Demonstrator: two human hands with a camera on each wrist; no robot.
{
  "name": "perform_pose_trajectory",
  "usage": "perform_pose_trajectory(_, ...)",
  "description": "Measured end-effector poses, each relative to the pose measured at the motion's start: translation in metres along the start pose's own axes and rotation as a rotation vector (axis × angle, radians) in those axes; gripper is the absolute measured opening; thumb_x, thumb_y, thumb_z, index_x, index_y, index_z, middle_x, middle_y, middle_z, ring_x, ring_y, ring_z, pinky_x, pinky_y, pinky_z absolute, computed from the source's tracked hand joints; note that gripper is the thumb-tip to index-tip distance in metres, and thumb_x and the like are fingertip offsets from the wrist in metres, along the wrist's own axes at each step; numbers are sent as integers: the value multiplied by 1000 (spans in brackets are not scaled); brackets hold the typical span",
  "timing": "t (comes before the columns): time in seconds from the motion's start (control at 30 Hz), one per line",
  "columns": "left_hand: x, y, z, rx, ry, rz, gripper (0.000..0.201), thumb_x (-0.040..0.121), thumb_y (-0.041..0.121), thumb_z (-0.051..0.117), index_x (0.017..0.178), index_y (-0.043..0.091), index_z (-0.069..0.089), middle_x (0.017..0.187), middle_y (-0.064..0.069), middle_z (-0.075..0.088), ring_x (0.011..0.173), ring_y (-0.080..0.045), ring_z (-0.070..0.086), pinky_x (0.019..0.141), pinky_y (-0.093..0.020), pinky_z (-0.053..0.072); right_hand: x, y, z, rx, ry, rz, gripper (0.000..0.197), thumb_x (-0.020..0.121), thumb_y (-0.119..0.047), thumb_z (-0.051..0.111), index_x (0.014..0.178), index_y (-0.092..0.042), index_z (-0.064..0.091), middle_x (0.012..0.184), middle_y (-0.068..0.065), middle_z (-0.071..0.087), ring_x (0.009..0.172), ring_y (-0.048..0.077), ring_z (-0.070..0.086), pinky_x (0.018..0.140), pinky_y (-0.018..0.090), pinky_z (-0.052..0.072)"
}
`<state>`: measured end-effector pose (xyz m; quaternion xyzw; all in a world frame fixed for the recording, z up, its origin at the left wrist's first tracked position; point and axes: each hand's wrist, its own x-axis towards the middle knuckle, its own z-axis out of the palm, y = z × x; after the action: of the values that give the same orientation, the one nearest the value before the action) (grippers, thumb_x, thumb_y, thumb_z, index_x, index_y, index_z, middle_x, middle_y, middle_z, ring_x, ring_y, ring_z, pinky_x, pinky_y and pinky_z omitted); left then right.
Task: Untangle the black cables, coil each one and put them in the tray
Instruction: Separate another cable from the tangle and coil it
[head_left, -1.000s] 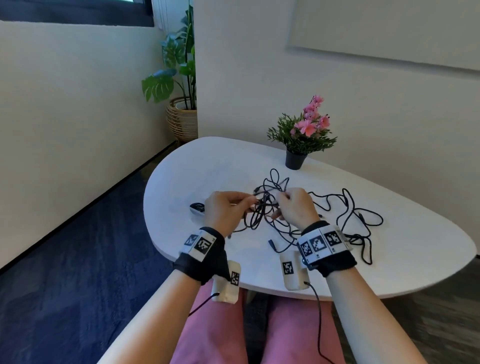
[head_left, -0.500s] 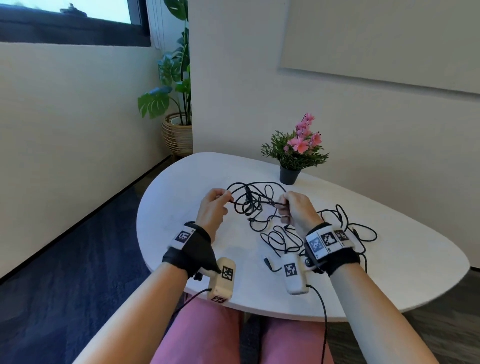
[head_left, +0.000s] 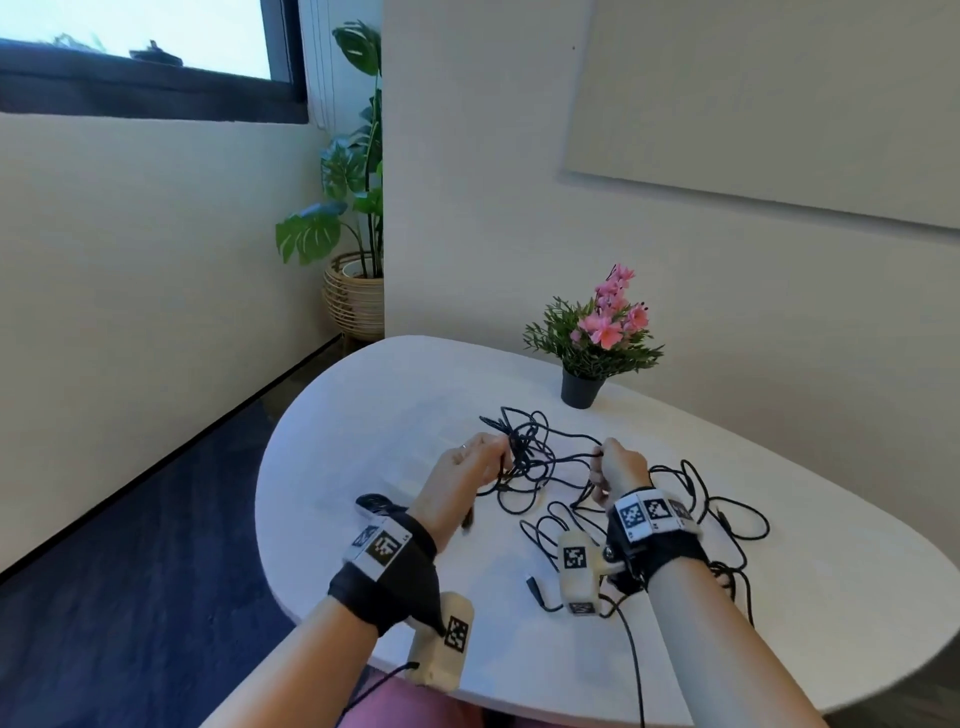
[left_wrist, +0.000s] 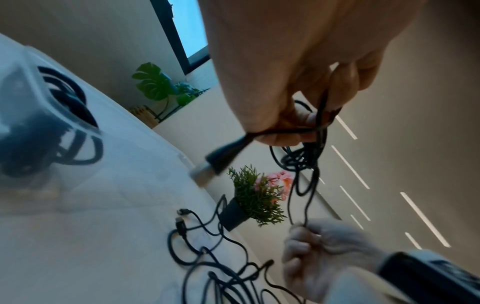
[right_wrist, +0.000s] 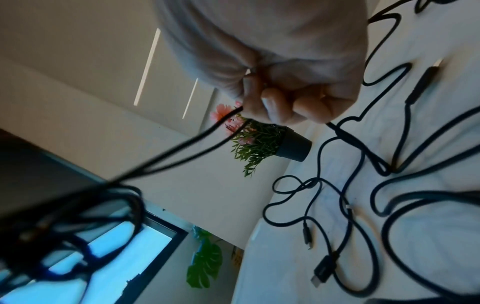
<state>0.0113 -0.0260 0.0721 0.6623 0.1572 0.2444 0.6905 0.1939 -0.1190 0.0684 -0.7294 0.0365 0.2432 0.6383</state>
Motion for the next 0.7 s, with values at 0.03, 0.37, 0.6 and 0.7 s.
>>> perform_pose_trajectory(0.03,0,0,4,-27,-22,23,36,77,53,51,59,23,56,79,-7,51,80,-17,45,82,-31,37,2,1,2,-7,12,5,27,88,-10,36,63,-13,45,57,3,39,46,17,26,51,23,17)
perform_pose_trajectory(0.37,7,1,-17,116,118,-118,37,102,30,34,79,14,58,71,1,49,56,-8,39,50,-17,31,2,4,-8,-328,-150,-125,23,90,-14,44,73,-10,59,67,5,51,60,24,48,59,30,34)
perform_pose_trajectory(0.6,7,-5,-1,304,-2,109,39,103,26,31,71,20,52,70,2,58,52,-4,40,57,-21,34,-38,13,11,-686,-497,-936,31,93,-19,56,124,-17,62,126,-1,60,117,8,51,94,7,33)
perform_pose_trajectory(0.7,0,7,3,209,-61,89,39,103,29,30,71,16,49,64,-2,58,50,-6,40,51,-16,33,-43,19,16,-585,-517,-881,17,91,-24,60,101,-18,72,94,-5,68,85,-2,59,74,7,40)
